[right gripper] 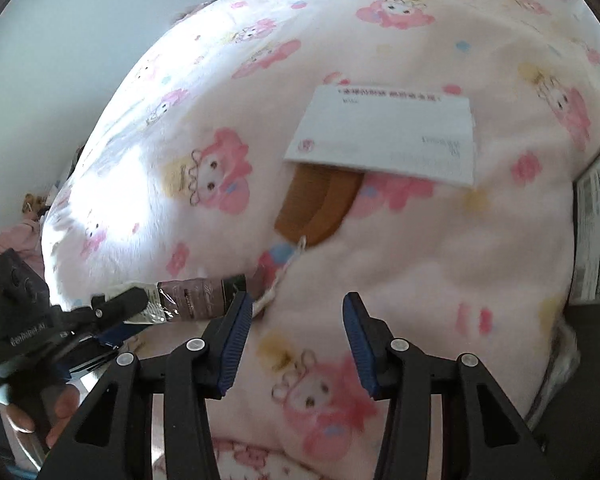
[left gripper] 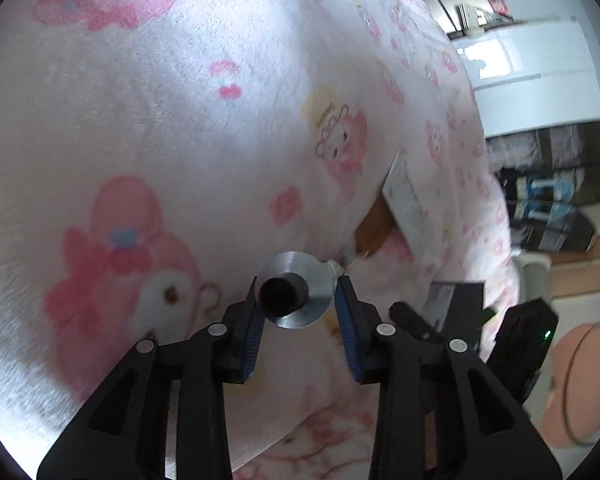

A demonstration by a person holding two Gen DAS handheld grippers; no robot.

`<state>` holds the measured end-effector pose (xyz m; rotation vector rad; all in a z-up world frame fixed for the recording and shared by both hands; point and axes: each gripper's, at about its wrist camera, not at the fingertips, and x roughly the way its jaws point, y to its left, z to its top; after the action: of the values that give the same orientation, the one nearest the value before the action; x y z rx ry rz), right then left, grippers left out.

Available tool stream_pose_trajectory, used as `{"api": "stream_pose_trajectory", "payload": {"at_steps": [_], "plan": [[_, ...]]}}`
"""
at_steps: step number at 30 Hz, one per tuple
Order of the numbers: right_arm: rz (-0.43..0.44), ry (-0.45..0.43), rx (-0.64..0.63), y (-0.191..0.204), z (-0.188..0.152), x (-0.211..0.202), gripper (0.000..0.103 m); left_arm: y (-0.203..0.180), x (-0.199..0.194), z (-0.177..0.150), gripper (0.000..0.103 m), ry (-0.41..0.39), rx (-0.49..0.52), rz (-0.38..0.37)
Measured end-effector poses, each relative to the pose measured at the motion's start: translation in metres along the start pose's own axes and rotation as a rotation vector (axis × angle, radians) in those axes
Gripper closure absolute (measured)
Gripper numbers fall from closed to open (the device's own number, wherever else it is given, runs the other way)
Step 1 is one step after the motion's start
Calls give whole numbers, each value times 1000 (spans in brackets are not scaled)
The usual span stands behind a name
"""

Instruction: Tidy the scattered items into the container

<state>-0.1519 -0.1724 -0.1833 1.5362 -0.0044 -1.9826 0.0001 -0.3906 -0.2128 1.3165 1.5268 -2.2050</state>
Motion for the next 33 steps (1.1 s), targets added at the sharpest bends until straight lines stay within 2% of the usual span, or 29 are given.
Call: {"api": "stream_pose_trajectory", "payload": {"at_steps": [2, 4, 8, 10, 15, 18, 21, 25, 27, 30, 33], "plan": [[15, 5, 13, -1, -5, -3, 60, -6, -3, 0, 70, -1, 46, 53], [26, 8, 11, -1, -6, -6, 60, -6, -10, 4, 70, -23, 63, 74], [15, -4, -12, 7, 0, -5, 60, 7, -38, 12, 69, -109, 82, 113], [43, -2, -13, 6, 0, -4, 60, 8, -39, 15, 69, -136, 105, 147], [66, 28, -26, 12, 3, 13, 60, 14, -26, 21, 69, -143, 101, 197], [46, 47, -76, 23, 12, 25, 60, 10, -19, 28, 68, -157, 110, 240], [59, 45, -148, 39, 27, 42, 60, 8, -7, 32, 67, -128, 107, 284], [20, 127, -161, 42, 32, 73, 59, 13, -6, 29, 66, -130, 105, 275], [62, 126, -167, 41, 31, 75, 56, 17, -3, 31, 66, -128, 103, 264], [129, 184, -173, 44, 31, 84, 54, 20, 5, 33, 64, -108, 81, 267], [107, 183, -208, 54, 30, 81, 53, 12, 0, 30, 60, -103, 100, 253]]}}
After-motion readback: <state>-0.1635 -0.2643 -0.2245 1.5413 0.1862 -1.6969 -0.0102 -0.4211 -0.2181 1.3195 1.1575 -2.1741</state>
